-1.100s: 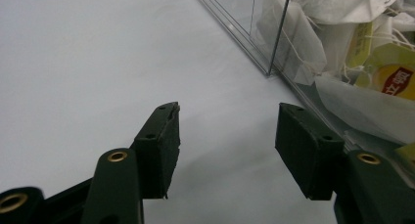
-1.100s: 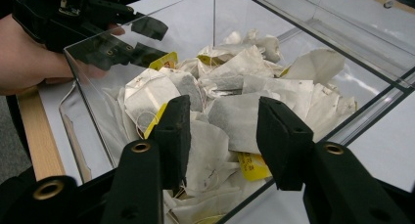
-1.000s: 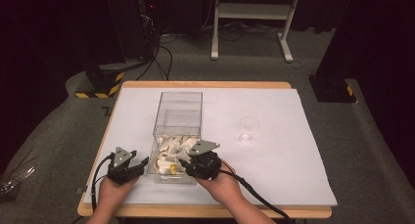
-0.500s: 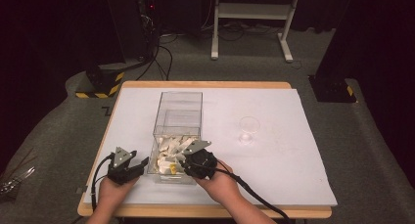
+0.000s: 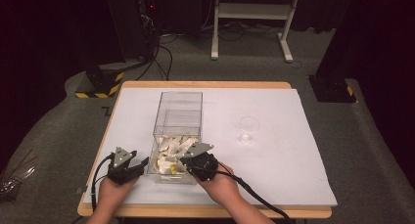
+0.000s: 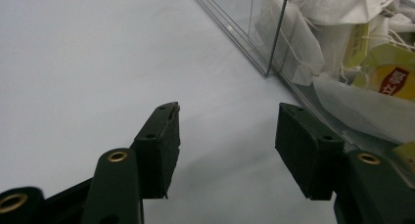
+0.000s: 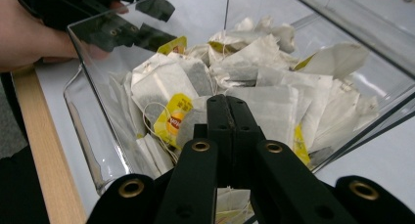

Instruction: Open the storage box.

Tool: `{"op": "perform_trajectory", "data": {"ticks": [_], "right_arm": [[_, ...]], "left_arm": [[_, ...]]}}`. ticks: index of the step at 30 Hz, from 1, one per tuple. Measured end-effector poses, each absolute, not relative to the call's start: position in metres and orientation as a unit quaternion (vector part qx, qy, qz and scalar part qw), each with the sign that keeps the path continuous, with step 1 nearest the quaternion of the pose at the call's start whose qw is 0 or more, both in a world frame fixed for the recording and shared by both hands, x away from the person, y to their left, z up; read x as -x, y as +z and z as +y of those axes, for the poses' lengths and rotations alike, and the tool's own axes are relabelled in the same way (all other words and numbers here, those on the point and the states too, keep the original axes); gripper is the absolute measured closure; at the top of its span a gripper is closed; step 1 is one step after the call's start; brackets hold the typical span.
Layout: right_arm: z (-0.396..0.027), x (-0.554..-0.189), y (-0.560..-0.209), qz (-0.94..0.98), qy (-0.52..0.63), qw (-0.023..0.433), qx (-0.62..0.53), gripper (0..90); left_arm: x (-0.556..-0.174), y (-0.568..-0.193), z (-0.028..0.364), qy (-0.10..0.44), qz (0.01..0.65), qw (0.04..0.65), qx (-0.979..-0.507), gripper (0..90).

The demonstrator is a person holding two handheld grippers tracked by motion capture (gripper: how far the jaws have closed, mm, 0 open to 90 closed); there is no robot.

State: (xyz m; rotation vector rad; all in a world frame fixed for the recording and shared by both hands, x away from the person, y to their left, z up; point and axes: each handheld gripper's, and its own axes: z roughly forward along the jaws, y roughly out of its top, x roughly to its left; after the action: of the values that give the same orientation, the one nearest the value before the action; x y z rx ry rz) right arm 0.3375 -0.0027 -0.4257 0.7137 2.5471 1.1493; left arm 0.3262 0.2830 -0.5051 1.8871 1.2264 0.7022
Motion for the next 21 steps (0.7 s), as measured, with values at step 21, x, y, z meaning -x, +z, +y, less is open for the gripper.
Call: {"op": "perform_trajectory", "data": {"ticks": [21], "right_arm": [[-0.022, -0.334, -0.412, 0.831, 0.471, 0.161, -0.248, 89.8]], "left_arm": [[-0.326, -0.505, 0.283, 0.273, 0.48, 0.383, -0.74, 42.4]]}}
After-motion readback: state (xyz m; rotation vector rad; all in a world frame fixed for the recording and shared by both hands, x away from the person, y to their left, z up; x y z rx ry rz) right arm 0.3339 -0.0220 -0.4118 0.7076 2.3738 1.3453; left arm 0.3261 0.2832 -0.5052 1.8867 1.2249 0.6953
